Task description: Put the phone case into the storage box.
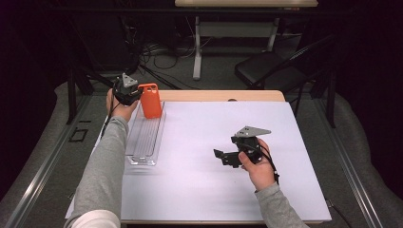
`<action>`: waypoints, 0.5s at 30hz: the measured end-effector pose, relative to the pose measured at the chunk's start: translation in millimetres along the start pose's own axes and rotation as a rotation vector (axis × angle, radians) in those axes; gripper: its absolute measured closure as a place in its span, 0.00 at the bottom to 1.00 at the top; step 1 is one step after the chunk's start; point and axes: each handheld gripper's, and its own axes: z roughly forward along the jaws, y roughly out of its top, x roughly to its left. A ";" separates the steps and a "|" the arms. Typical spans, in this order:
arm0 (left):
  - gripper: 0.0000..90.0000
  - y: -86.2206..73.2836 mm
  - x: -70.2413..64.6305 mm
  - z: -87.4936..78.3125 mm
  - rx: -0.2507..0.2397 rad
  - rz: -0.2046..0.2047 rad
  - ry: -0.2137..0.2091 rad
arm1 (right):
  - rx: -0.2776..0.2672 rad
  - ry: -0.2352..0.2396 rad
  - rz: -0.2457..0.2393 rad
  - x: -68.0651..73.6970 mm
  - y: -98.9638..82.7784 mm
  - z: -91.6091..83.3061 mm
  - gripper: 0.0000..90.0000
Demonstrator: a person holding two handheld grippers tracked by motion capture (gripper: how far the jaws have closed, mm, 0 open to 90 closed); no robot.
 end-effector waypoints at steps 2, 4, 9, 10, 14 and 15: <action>0.83 -0.2 -0.3 1.0 -0.005 -0.004 0.003 | 0.003 0.001 0.002 0.0 -0.1 -0.1 0.16; 0.83 -0.1 -0.2 2.2 -0.008 -0.005 0.004 | 0.003 0.001 0.004 -0.1 -0.2 0.1 0.16; 0.83 -0.5 0.0 4.4 -0.014 -0.015 0.008 | 0.002 -0.001 0.004 -0.7 -0.4 0.0 0.16; 0.83 -0.6 -0.1 5.0 -0.017 -0.019 0.007 | 0.002 -0.002 0.005 -0.9 -0.5 -0.1 0.16; 0.83 -0.8 -0.1 6.1 -0.019 -0.022 0.009 | 0.000 -0.003 0.006 -1.5 -0.6 -0.1 0.16; 0.83 -0.9 -0.1 6.3 -0.020 -0.023 0.010 | 0.003 -0.004 0.005 -1.8 -0.6 -0.2 0.16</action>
